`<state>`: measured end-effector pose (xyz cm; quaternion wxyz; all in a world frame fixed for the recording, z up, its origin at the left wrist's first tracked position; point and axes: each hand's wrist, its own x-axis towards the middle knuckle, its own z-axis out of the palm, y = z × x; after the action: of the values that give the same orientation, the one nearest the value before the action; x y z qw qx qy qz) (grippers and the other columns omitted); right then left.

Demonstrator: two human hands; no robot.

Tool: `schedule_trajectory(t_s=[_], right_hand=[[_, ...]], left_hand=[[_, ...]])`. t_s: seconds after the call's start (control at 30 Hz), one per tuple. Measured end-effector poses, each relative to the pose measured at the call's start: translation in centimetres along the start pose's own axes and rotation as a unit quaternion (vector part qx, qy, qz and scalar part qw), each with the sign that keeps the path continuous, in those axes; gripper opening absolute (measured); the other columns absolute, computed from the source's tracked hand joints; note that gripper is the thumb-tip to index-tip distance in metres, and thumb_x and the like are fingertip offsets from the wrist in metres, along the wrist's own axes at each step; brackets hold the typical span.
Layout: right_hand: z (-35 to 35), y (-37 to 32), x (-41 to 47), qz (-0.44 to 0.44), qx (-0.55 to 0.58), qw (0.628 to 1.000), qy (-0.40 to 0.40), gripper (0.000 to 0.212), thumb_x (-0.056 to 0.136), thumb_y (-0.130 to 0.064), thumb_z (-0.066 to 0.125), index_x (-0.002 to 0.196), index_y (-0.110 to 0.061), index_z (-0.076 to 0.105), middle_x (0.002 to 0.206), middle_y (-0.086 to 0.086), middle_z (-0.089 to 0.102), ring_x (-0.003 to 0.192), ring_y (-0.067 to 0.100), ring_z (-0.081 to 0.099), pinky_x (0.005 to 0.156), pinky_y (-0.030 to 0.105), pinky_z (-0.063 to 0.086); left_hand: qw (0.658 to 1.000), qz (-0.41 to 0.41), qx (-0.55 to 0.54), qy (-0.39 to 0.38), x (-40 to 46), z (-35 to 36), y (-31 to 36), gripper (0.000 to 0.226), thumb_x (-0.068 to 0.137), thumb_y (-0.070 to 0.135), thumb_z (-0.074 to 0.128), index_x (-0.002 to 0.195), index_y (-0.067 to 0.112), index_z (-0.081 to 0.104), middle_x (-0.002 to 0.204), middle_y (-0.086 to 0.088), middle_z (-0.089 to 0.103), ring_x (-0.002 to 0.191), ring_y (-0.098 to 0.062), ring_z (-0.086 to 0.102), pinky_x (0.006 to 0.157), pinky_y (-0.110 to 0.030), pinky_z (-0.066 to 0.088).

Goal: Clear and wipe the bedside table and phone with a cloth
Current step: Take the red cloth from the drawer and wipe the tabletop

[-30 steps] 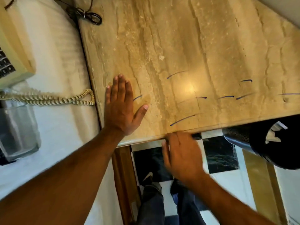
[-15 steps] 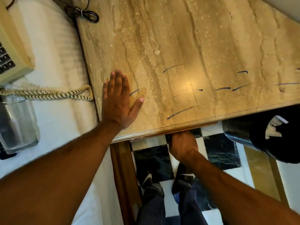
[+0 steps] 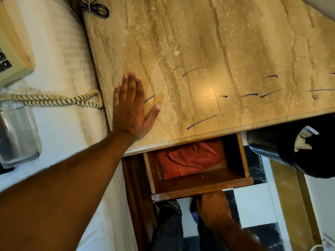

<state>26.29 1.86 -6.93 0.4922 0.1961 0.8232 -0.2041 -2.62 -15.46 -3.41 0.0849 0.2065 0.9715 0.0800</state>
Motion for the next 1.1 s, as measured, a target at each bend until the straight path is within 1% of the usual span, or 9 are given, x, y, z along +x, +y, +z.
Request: schedule_trajectory(t_s=[0.13,0.27,0.33,0.43,0.6,0.73,0.83,1.0,1.1], right_hand=[[-1.0,-1.0,-2.3,0.004,-0.069,0.996,-0.048,0.048,0.092,-0.052,0.054,0.13,-0.023,0.056,0.132,0.005,0.06,0.12,0.024,0.06,0.099,0.035,0.051],[-5.8,-2.2,-2.6,0.038,0.081,0.992,0.093,0.058,0.088,-0.073,0.038,0.074,-0.023,0.063,0.066,-0.009,0.065,0.061,0.007,0.062,0.056,0.023,0.05],[-8.2,-2.1,0.0,0.071,0.187,0.963,0.179,0.052,0.081,-0.069,0.06,0.1,-0.021,0.064,0.09,0.0,0.067,0.081,0.017,0.065,0.067,0.029,0.054],[-9.8,-2.2,4.7,0.141,0.299,0.933,0.141,0.102,0.066,-0.049,0.087,0.142,-0.007,0.035,0.137,0.02,0.05,0.126,0.04,0.052,0.102,0.046,0.048],[-8.7,-2.8,5.3,0.099,0.449,0.881,0.11,0.027,0.074,-0.013,0.08,0.096,-0.022,0.067,0.095,0.006,0.073,0.087,0.027,0.069,0.064,0.025,0.055],[-11.7,-3.6,-0.8,-0.002,0.468,0.88,0.084,0.025,0.069,-0.019,0.082,0.079,-0.03,0.063,0.076,-0.007,0.068,0.074,0.011,0.068,0.058,0.028,0.056],[-16.7,-5.1,-6.9,-0.112,0.489,0.86,0.094,0.039,0.049,-0.045,0.081,0.083,-0.035,0.064,0.091,-0.01,0.076,0.088,0.009,0.073,0.072,0.038,0.063],[-26.9,-6.7,-12.6,-0.297,0.576,0.746,0.153,0.037,0.061,-0.011,0.089,0.093,-0.018,0.073,0.093,-0.002,0.08,0.082,0.013,0.077,0.067,0.027,0.061],[-31.1,-6.0,-11.3,-0.309,0.583,0.713,0.237,0.03,0.065,-0.021,0.089,0.092,-0.023,0.076,0.087,0.006,0.078,0.08,0.026,0.076,0.07,0.044,0.063]], left_hand=[[1.0,0.0,-0.001,0.002,0.0,0.2,-0.1,0.089,0.096,0.063,0.027,0.155,-0.003,0.017,0.166,-0.025,0.011,0.155,-0.039,0.006,0.124,-0.058,0.007],[1.0,0.003,0.003,0.005,0.0,0.4,-0.2,0.089,0.096,0.065,0.024,0.155,-0.002,0.017,0.166,-0.025,0.011,0.155,-0.039,0.006,0.123,-0.057,0.007],[1.0,0.002,0.005,0.007,0.0,0.4,-0.2,0.09,0.096,0.065,0.023,0.155,-0.002,0.016,0.166,-0.025,0.011,0.155,-0.039,0.006,0.123,-0.056,0.007],[1.0,0.001,0.007,0.006,0.1,0.4,-0.3,0.09,0.096,0.066,0.023,0.155,-0.002,0.016,0.166,-0.025,0.011,0.155,-0.038,0.006,0.123,-0.056,0.007],[1.0,-0.002,0.004,0.004,0.1,0.3,-0.3,0.089,0.096,0.064,0.025,0.155,-0.002,0.016,0.166,-0.025,0.011,0.155,-0.037,0.006,0.123,-0.057,0.007],[1.0,-0.003,0.004,-0.002,0.1,0.1,-0.2,0.088,0.095,0.062,0.029,0.155,-0.002,0.018,0.165,-0.025,0.013,0.155,-0.038,0.008,0.123,-0.058,0.009],[1.0,-0.002,-0.002,-0.002,0.0,0.0,-0.1,0.087,0.095,0.06,0.031,0.155,-0.002,0.018,0.165,-0.025,0.013,0.155,-0.039,0.008,0.123,-0.059,0.01],[1.0,-0.008,-0.008,-0.016,0.0,-0.5,0.1,0.085,0.094,0.056,0.026,0.154,-0.004,0.022,0.165,-0.026,0.014,0.154,-0.039,0.009,0.122,-0.061,0.012],[1.0,-0.008,-0.015,-0.019,0.0,-0.4,0.0,0.088,0.095,0.061,0.015,0.153,-0.004,0.026,0.164,-0.026,0.018,0.155,-0.038,0.009,0.124,-0.058,0.01]])
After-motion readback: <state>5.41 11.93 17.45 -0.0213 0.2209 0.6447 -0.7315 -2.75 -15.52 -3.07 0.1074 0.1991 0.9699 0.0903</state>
